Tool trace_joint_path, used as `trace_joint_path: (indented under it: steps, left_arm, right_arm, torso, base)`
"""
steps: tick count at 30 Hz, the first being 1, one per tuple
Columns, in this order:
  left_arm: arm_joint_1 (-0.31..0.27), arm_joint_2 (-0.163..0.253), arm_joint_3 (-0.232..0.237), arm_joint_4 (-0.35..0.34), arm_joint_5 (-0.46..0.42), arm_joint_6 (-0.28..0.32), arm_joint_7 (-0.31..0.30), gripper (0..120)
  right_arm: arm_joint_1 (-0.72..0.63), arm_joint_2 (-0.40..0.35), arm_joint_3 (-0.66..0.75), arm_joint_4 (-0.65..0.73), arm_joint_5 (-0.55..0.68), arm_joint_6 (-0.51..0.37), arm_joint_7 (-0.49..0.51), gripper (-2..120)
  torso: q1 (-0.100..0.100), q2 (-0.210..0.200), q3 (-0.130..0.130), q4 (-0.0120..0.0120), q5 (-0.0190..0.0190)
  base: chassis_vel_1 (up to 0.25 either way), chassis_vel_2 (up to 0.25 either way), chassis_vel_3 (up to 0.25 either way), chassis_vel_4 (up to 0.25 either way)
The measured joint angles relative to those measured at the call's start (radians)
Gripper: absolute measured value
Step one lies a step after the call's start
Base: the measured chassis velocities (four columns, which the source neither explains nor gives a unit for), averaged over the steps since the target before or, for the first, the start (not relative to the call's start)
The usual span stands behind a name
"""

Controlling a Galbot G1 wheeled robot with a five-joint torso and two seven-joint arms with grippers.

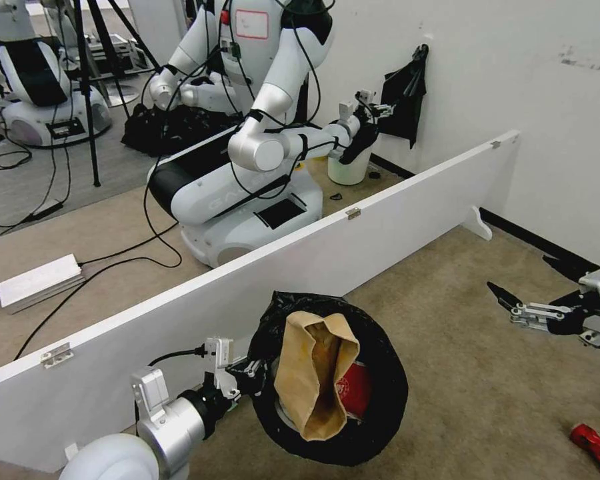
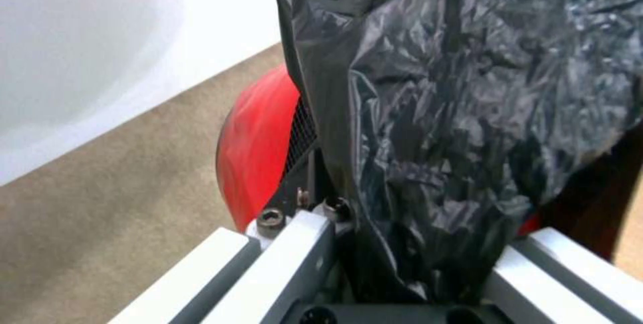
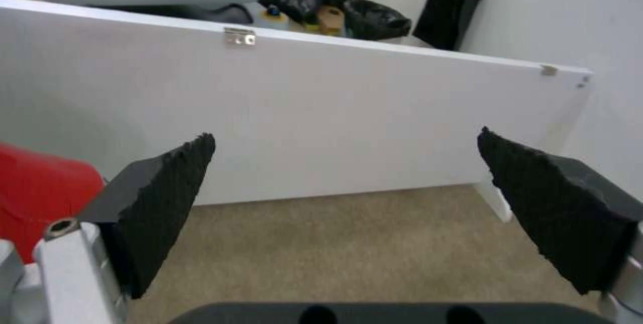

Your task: Pick up the trash bin, then pick up the garbage from the floor and place it into the trash bin.

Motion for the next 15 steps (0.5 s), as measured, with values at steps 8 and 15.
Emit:
trace_joint_path:
  steps: [8, 15]
  left_arm:
    - [0.010, 0.001, 0.002, -0.006, 0.010, -0.004, 0.006, 0]
    - [0.014, 0.005, 0.004, -0.009, 0.008, -0.007, 0.006, 0]
  right_arm:
    - [0.003, 0.022, 0.002, 0.013, -0.004, 0.000, 0.000, 100]
    - [0.003, 0.044, 0.004, 0.029, -0.010, 0.001, -0.002, 100]
  torso:
    - [0.000, 0.000, 0.000, -0.0002, 0.0001]
    - [0.000, 0.000, 0.000, -0.0004, 0.0001]
  base:
    - [-0.077, -0.072, -0.081, -0.066]
    - [-0.097, -0.104, -0.101, -0.104]
